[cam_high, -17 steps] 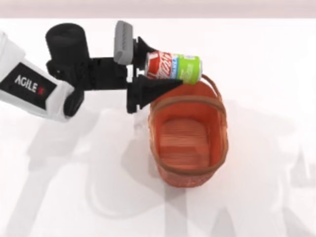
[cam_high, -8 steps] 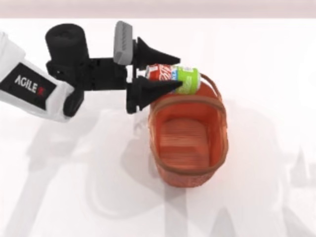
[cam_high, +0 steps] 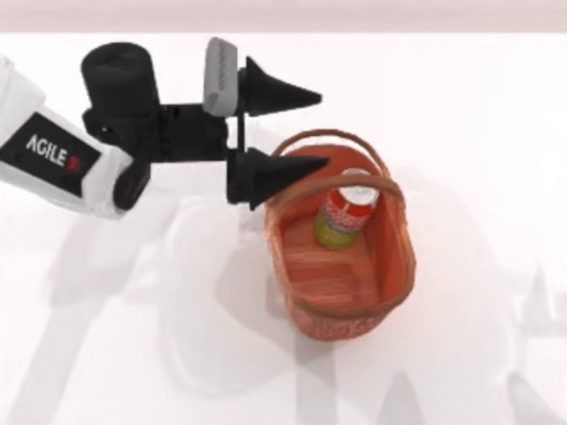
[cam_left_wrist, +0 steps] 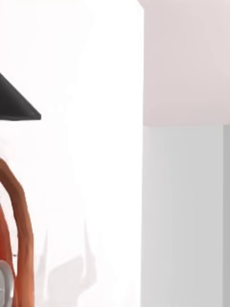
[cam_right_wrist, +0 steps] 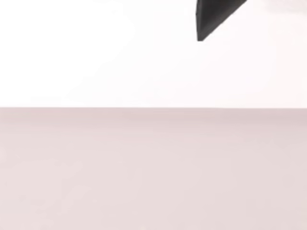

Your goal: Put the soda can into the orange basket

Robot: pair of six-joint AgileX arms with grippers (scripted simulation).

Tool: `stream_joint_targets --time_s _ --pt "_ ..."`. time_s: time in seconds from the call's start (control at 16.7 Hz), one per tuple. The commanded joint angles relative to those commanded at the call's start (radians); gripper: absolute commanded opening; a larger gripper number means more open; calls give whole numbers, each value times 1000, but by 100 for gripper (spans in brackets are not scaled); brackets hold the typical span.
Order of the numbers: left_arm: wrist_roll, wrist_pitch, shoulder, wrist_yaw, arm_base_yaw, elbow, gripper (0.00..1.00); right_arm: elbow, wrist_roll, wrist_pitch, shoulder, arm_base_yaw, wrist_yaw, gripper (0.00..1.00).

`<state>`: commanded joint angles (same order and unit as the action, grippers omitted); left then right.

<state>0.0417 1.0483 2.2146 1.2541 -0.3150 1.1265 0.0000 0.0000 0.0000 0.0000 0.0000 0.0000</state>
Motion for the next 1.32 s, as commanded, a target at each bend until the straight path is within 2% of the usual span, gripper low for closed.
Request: stream_joint_targets --time_s 0.36,0.48,0.6,0.72,0.9,1.32 --pt "-3 -5 -10 -6 -1 -2 100 10 -6 -9 10 5 0 100" --pt "-21 -28 -60 -37 11 -16 100 61 -35 -56 62 26 -2 100" --pt "-49 -70 -153 -93 34 -44 100 155 -84 -135 156 61 -2 100" --pt "-82 -129 -288 -171 66 -87 100 291 -151 -242 292 107 -1 100" --pt "-129 -244 -560 -322 121 -183 100 563 -273 -440 567 190 0 100" --pt "-166 -579 -1347 -749 244 -525 100 1354 -604 -984 1361 418 -2 100"
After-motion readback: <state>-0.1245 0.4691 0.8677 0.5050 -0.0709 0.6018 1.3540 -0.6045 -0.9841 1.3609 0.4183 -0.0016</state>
